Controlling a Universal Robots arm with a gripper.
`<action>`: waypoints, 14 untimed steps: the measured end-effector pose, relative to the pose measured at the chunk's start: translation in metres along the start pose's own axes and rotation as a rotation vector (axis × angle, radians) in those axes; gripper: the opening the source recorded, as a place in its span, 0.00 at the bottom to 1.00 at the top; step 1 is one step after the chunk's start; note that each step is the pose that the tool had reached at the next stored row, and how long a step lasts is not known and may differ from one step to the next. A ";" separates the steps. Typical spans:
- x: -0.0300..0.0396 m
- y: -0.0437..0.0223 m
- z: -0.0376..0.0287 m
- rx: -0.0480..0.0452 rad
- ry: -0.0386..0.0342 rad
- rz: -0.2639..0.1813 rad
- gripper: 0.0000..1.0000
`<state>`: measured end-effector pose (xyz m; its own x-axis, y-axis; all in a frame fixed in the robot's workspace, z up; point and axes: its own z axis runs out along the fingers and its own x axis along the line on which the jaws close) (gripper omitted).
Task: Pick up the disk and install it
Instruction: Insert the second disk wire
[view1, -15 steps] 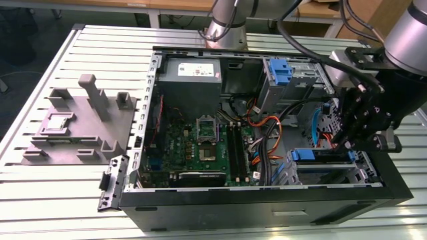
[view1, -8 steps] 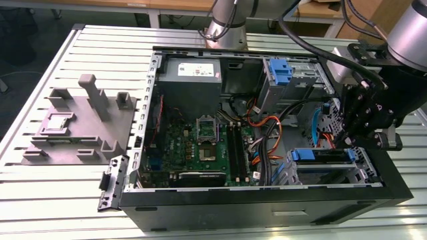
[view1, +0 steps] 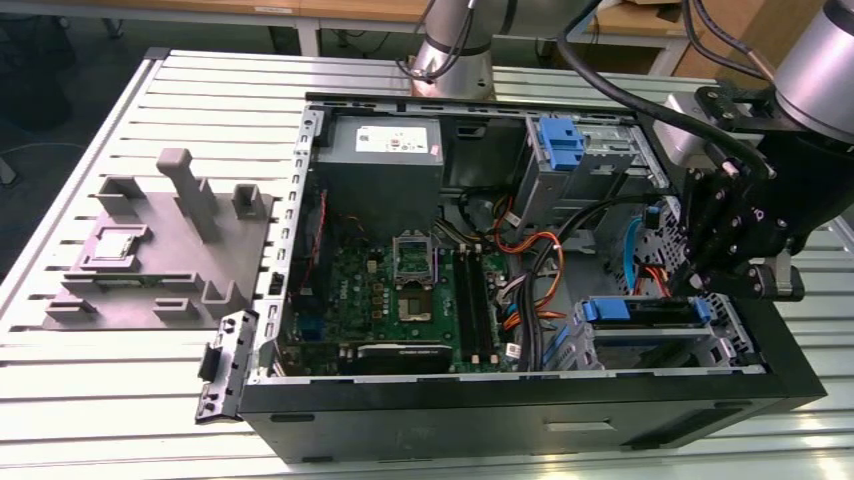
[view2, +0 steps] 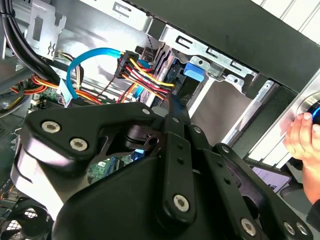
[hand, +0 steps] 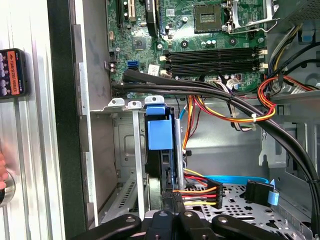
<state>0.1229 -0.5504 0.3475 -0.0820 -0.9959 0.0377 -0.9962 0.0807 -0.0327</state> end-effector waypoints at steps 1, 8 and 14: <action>0.0000 0.0000 0.0000 -0.0007 0.0000 0.000 0.10; 0.0000 0.0000 0.0000 -0.0009 0.0000 0.000 0.10; 0.0003 0.0035 -0.0001 -0.0009 0.0000 0.000 0.10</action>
<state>0.1194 -0.5504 0.3474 -0.0819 -0.9959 0.0377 -0.9962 0.0807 -0.0317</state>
